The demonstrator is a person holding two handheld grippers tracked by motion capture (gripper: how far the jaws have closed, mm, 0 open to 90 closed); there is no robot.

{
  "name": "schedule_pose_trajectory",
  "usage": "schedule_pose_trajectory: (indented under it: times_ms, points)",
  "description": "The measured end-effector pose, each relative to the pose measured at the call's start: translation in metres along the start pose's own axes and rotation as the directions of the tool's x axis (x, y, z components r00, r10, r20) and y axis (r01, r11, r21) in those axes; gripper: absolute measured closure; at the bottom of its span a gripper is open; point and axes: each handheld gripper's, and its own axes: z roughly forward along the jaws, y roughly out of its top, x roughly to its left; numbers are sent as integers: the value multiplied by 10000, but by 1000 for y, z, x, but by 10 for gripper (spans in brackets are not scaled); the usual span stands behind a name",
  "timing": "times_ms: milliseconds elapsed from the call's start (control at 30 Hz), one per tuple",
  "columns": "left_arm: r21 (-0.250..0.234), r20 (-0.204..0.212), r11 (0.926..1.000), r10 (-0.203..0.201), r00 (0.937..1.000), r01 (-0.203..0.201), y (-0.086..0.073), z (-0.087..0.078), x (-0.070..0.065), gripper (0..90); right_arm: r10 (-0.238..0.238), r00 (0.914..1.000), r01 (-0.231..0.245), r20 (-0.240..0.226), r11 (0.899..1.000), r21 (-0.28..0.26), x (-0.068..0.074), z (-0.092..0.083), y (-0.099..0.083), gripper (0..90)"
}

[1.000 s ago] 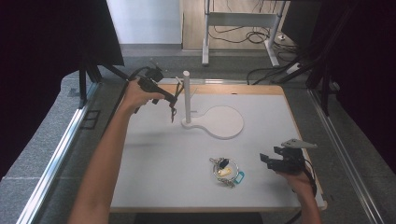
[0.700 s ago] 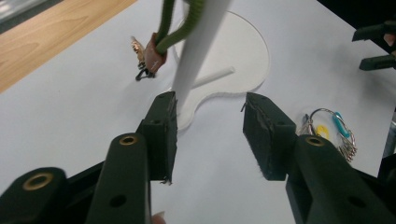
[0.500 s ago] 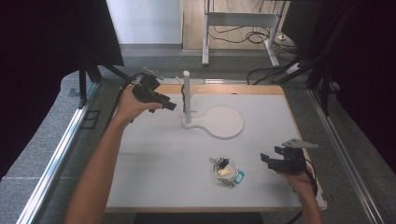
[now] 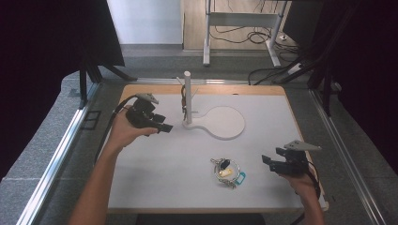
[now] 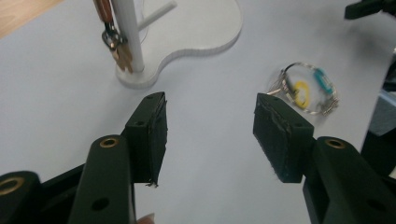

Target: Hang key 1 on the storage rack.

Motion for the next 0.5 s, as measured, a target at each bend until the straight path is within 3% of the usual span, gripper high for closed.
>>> schedule_pose_trajectory:
  times_ms: [133, 233, 333, 500]
  points:
    - [-130, 163, 9998, -123, 9998, 126, -17, 1, -8, 450, -163, 9998, 164, -124, 9998, 118, 4, 5, 2, 304]
    - [-152, -64, 9997, -200, 9998, 199, -35, 2, -16, 448, -455, 9986, 463, -287, 9986, 267, 9, 9, 3, 303]
    - [-191, -2, 9995, -246, 9997, 246, -48, 3, -23, 447, -513, 9981, 523, -346, 9982, 293, 11, 9, 2, 305]
    - [12, 151, 9994, -349, 9993, 349, -73, 14, -34, 436, -791, 9957, 812, -476, 9957, 439, 17, 11, 1, 304]
